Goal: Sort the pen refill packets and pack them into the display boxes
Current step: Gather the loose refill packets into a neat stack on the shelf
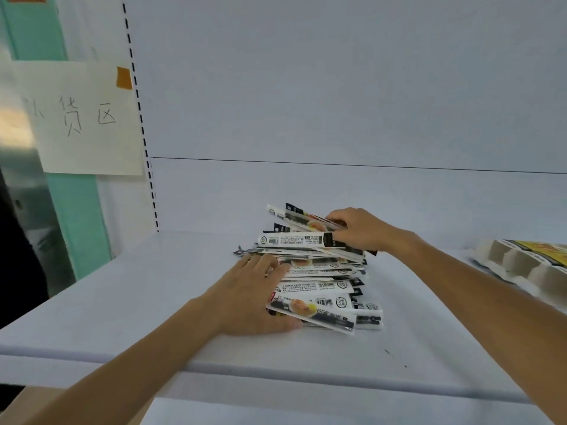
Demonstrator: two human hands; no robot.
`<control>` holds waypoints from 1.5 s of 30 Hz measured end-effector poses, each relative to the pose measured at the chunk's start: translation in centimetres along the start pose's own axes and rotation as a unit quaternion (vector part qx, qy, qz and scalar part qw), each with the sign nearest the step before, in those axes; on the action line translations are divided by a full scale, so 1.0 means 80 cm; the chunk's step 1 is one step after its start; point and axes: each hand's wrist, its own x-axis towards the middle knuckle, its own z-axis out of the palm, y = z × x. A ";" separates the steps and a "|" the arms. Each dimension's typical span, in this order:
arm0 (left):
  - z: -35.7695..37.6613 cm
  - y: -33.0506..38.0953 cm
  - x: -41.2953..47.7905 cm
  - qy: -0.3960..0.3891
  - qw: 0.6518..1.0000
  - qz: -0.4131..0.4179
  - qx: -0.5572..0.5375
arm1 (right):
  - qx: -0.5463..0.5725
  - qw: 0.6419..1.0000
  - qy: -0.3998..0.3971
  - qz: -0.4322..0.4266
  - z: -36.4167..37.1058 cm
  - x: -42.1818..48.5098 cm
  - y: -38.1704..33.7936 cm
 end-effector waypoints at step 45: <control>0.001 -0.058 -0.001 0.178 0.918 -0.214 -0.283 | 0.005 0.990 -0.124 -0.070 0.022 0.027 -0.005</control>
